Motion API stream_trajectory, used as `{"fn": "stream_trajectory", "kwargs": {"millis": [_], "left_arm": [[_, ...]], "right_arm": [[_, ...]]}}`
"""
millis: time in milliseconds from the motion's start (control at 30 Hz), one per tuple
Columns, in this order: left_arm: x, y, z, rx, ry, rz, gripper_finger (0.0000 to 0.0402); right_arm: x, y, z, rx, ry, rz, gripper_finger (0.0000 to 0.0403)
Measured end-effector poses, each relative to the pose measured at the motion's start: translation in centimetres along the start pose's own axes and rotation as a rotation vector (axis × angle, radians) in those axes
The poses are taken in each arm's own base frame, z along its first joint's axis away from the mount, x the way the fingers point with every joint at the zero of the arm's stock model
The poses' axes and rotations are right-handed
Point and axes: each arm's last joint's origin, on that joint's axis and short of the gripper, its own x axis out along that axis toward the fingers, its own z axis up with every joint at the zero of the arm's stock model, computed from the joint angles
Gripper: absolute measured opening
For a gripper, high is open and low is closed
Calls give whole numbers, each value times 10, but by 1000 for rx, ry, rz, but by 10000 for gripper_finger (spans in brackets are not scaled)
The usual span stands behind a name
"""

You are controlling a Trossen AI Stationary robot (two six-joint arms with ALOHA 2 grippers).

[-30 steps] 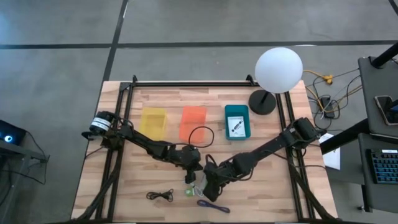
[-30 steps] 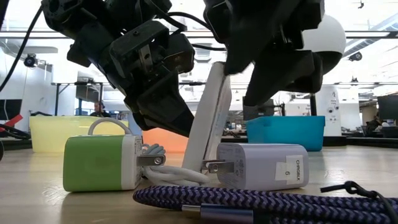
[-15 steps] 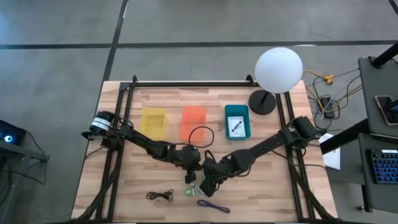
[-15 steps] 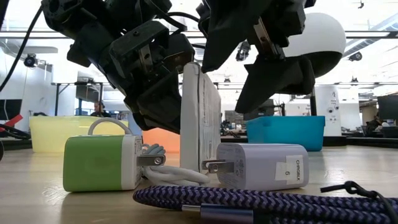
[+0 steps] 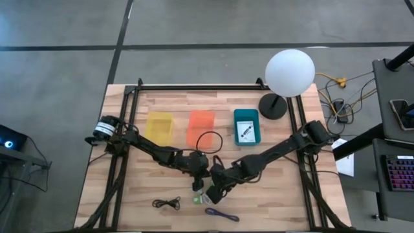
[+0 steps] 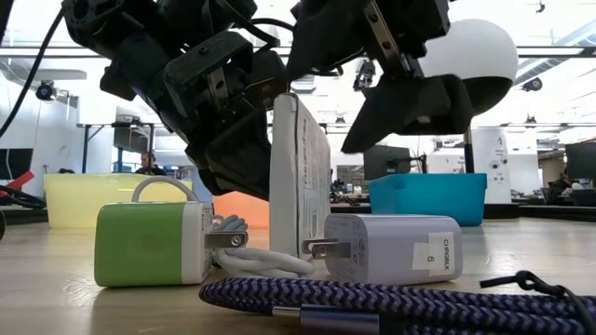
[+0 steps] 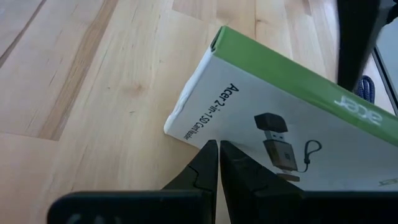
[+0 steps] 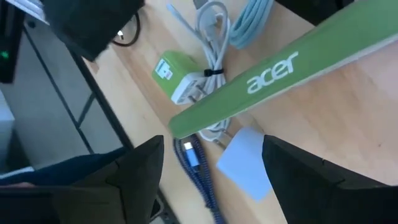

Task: Pick and place items into bin
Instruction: Put the white card reader box into the blue bin

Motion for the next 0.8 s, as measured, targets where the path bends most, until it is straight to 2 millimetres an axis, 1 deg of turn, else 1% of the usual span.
{"fn": "stream_trajectory", "kwargs": {"millis": [167, 367, 567, 700, 800], "left_arm": [[0, 0, 0, 0, 0, 0, 2], [0, 0, 0, 1, 0, 0, 2], [-1, 0, 0, 51, -2, -1, 2], [-1, 0, 0, 51, -1, 0, 2], [-1, 0, 0, 52, -4, -2, 2]], "right_arm": [[-6, 1, 2, 149, -21, 6, 258], [-6, 1, 4, 372, -64, 4, 258], [-10, 3, 10, 427, -123, -13, 255], [-15, -4, 15, 444, -152, -113, 238], [-14, -7, 17, 465, -158, -120, 226]]}}
